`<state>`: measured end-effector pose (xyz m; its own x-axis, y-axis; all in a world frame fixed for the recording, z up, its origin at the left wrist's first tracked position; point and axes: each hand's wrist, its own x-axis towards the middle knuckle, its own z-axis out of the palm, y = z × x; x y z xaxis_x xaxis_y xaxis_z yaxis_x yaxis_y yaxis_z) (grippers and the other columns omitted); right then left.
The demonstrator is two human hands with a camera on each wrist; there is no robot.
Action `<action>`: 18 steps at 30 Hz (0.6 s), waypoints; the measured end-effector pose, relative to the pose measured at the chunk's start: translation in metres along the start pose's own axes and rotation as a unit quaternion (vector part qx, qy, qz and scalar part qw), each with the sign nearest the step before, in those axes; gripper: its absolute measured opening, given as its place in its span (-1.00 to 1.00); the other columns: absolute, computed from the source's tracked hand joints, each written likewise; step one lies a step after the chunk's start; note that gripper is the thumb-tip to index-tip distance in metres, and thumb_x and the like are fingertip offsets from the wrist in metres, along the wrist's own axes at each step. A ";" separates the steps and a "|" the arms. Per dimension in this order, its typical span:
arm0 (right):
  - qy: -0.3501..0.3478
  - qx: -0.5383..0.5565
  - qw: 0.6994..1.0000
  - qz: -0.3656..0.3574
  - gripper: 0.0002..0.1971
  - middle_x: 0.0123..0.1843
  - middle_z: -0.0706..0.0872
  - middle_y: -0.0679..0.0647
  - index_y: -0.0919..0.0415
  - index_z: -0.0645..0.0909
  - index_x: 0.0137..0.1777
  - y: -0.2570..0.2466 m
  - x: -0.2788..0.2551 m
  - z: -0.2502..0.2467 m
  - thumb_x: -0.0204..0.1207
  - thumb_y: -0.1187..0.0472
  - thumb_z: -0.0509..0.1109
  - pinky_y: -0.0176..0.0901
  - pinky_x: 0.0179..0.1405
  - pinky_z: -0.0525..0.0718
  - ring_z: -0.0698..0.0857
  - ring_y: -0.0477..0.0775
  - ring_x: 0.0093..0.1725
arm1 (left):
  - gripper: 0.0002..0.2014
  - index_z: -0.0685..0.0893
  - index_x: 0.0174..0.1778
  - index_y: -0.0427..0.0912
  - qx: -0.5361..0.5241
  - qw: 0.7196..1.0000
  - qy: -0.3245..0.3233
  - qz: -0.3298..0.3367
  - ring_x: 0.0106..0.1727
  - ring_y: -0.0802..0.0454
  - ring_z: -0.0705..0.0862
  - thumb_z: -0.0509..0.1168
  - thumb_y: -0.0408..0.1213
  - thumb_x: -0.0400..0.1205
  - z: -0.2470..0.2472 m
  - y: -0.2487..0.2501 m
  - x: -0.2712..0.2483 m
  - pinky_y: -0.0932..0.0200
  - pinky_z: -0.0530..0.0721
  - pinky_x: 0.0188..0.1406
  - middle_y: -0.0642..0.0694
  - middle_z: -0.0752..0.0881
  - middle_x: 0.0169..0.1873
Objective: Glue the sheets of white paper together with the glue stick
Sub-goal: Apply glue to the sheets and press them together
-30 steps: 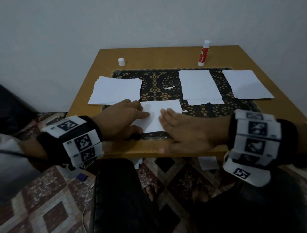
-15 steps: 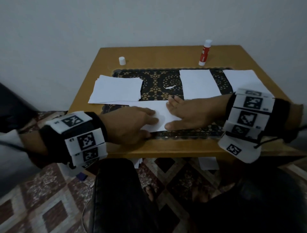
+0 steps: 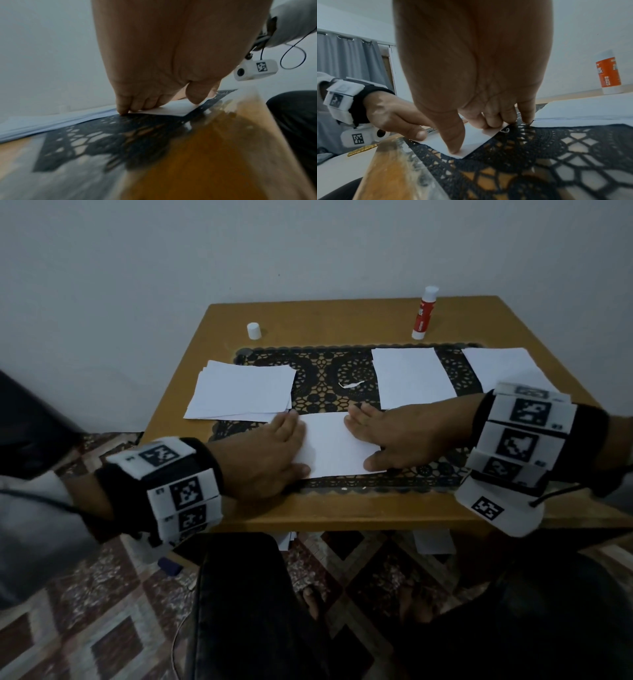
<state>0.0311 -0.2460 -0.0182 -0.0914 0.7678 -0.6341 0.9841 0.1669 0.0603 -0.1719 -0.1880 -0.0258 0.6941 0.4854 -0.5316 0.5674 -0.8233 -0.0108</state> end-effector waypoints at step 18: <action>0.005 0.012 1.000 0.004 -0.20 0.70 -0.39 0.16 0.25 -0.36 0.68 -0.001 0.001 0.002 0.73 -0.10 0.06 -0.08 0.64 -0.07 -0.28 0.10 0.70 | -0.17 -0.28 0.66 -0.24 0.015 0.998 -0.007 0.056 0.66 -0.03 -0.30 -0.18 0.26 0.66 0.011 0.021 -0.023 0.09 -0.16 0.65 -0.21 -0.32 0.64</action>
<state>0.0305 -0.2466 -0.0197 -0.0846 0.7755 -0.6256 0.9882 0.1457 0.0470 -0.1803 -0.2197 -0.0234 0.7466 0.3858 -0.5420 0.4725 -0.8810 0.0238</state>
